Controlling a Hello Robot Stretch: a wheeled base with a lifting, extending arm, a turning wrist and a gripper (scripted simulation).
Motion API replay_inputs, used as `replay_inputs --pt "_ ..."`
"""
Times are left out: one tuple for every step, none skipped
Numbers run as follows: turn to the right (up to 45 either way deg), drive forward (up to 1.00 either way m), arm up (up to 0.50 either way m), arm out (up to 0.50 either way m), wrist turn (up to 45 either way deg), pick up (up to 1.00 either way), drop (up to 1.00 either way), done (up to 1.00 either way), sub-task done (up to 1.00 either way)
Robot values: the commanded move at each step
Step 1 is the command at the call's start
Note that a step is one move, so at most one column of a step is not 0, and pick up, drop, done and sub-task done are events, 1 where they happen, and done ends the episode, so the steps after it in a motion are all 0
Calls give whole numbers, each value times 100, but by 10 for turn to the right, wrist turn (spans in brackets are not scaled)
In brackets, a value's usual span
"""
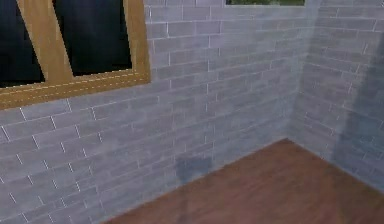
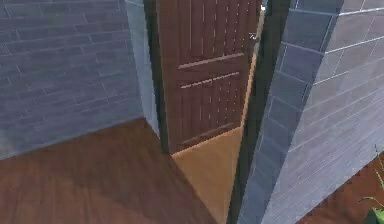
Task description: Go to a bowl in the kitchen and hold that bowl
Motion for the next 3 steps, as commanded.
replay_inputs --pt "450 0 0 0 0 0 0 0 0" --pt "360 0 0 0 0 0 0 0 0" --pt "0 25 0 0 0 0 0 0 0"
